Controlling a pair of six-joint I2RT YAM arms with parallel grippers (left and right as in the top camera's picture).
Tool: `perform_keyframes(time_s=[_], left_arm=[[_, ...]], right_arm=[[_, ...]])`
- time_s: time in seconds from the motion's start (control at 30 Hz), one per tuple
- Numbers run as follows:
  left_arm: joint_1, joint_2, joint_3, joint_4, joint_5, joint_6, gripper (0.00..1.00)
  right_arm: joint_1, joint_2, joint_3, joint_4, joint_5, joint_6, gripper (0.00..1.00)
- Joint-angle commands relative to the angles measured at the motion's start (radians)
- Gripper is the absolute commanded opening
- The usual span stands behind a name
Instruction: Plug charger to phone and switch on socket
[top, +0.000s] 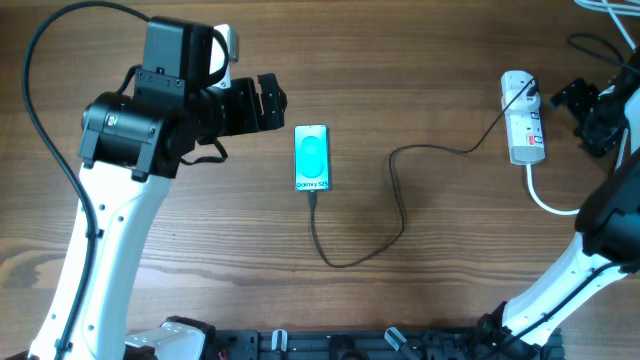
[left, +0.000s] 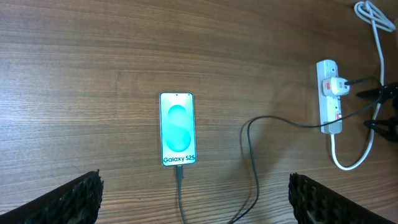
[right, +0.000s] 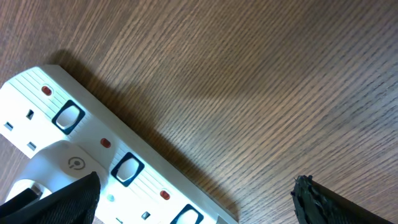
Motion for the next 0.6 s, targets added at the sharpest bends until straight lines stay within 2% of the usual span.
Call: perform_keyframes(time_s=[0.0,0.23,0.57], left_arm=[[0.000,0.002,-0.003,0.000,-0.010,0.002,1.00],[0.000,0.002,-0.003,0.000,-0.010,0.002,1.00],[0.000,0.002,-0.003,0.000,-0.010,0.002,1.00]], right_arm=[[0.024,0.028,-0.009,-0.003,0.119,0.042,1.00],[0.027,0.055,-0.010,0.002,0.136,0.037,1.00],[0.027,0.088,-0.010,0.031,0.040,0.009,1.00]])
